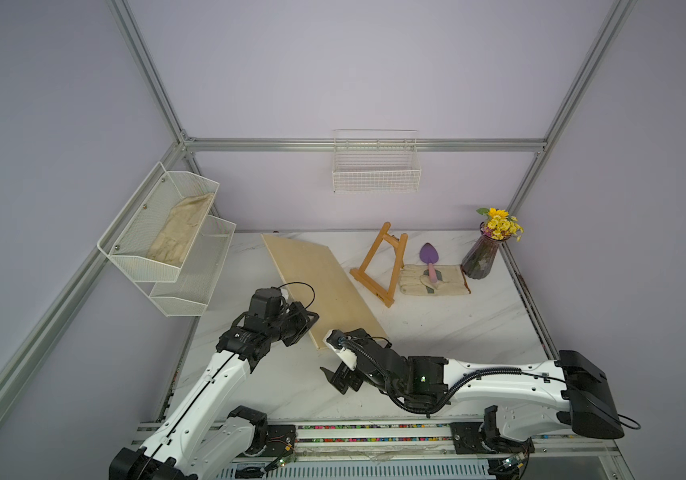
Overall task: Assemble the easel
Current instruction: Adjust the drawing board at the center of the board.
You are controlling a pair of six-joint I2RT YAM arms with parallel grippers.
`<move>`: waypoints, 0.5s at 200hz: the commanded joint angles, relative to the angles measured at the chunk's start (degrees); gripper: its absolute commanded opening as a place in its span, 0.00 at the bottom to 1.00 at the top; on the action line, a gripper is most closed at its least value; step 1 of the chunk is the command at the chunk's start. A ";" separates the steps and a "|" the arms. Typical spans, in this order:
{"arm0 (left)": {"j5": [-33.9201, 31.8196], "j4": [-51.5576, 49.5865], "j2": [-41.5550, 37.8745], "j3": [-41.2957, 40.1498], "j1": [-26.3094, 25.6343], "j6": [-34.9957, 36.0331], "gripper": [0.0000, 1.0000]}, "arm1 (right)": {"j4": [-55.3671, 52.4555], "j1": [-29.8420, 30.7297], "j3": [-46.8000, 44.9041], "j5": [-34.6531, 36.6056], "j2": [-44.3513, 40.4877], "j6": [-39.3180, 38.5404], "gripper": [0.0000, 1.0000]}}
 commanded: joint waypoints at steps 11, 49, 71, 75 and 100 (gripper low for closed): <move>-3.65 4.65 -0.16 5.03 -0.58 0.44 0.01 | 7.57 0.85 0.29 8.49 2.92 -5.08 0.97; -3.92 4.86 0.00 5.67 -1.01 0.16 0.01 | 15.10 1.67 0.83 14.50 8.47 -10.92 0.97; -3.60 5.00 0.49 5.90 -1.19 0.08 0.01 | 19.22 1.69 1.29 17.40 11.27 -13.08 0.94; -3.43 5.14 0.54 5.99 -1.27 0.07 0.01 | 19.79 1.71 1.51 17.96 11.81 -13.53 0.94; -3.44 5.12 0.54 6.21 -1.66 -0.19 0.01 | 20.37 1.69 3.26 19.13 15.18 -15.39 0.88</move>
